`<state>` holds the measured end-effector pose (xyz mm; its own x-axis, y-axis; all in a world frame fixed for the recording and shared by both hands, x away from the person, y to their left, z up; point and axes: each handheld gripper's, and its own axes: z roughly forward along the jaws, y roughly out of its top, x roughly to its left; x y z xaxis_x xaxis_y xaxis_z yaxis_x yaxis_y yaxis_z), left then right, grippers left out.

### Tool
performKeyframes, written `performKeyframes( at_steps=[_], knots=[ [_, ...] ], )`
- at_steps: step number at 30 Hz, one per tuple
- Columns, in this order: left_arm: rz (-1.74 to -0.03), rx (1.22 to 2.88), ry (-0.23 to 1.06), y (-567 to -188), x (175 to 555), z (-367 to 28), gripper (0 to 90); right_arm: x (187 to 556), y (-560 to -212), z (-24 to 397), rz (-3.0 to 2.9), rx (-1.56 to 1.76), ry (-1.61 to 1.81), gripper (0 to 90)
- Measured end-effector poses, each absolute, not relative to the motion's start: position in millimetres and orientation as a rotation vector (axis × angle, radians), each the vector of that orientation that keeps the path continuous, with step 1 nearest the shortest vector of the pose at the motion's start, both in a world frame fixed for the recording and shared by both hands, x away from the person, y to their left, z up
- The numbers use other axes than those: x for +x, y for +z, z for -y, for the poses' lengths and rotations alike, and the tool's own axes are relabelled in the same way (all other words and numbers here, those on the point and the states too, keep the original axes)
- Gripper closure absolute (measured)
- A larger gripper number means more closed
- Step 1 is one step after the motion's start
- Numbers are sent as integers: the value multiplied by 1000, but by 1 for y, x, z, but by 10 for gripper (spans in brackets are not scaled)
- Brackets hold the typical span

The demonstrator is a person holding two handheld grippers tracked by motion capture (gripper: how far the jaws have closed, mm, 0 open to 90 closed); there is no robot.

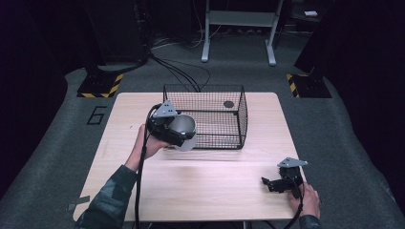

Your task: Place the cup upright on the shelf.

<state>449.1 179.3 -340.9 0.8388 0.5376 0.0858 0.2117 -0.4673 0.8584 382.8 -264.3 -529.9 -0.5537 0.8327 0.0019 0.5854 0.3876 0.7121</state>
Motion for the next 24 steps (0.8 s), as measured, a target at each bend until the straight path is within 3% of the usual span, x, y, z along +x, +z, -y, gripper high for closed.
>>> performKeyframes(
  at_steps=[24],
  knots=[
    [-576,2066,445,-333,486,-165,63,383,-530,264,-2295,1232,962,0]
  ],
)
